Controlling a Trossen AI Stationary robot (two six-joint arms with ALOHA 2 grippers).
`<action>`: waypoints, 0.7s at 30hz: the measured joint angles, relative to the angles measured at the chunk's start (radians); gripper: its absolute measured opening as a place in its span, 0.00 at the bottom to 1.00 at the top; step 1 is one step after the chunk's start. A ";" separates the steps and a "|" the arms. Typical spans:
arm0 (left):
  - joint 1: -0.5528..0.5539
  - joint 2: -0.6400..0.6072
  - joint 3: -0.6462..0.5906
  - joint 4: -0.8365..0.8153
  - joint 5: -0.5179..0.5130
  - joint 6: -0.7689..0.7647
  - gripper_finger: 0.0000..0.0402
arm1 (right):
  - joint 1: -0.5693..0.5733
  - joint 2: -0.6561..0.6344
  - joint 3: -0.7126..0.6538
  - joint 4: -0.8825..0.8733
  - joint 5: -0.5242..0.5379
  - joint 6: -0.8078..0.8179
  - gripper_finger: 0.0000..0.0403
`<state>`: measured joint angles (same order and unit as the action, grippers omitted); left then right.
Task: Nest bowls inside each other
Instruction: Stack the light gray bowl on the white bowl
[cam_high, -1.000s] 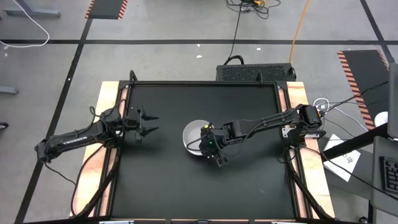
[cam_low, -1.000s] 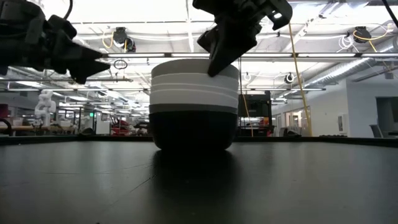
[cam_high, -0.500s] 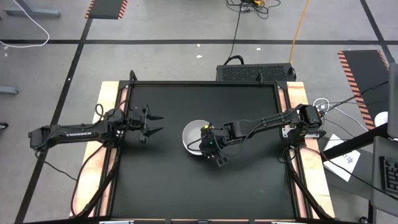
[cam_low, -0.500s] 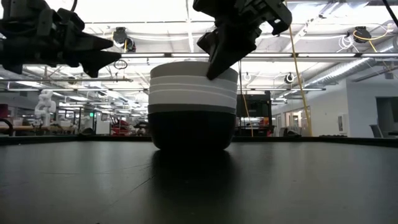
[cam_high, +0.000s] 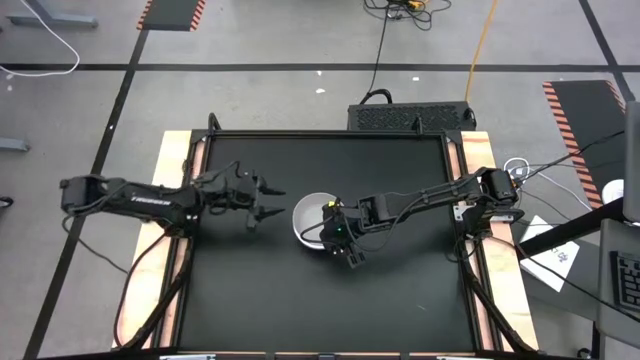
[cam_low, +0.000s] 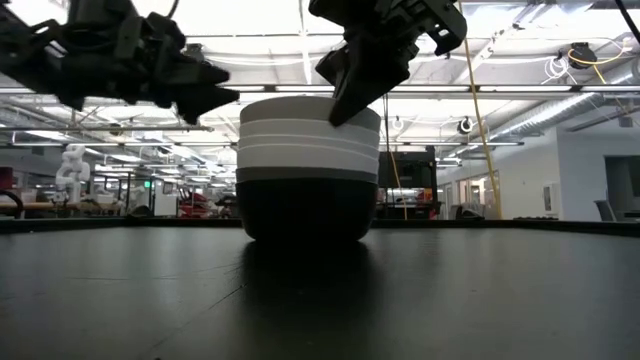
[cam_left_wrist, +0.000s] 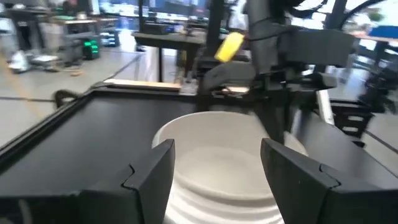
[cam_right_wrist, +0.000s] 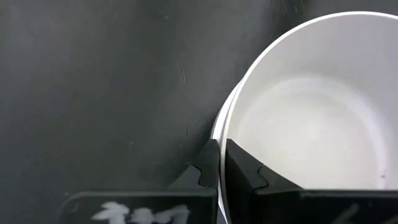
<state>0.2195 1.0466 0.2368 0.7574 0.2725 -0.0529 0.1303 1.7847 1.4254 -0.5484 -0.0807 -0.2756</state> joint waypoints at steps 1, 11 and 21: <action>-0.006 0.031 0.019 0.007 0.012 0.009 0.60 | 0.000 0.000 0.000 0.000 0.000 0.000 0.00; -0.032 0.265 0.109 0.104 0.035 0.067 0.60 | 0.000 0.000 0.000 0.000 0.000 0.001 0.00; -0.048 0.354 0.109 0.186 0.034 0.055 0.60 | 0.000 0.000 0.000 0.001 0.001 -0.001 0.00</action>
<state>0.1712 1.4004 0.3458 0.9438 0.3065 0.0026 0.1301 1.7844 1.4254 -0.5476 -0.0801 -0.2762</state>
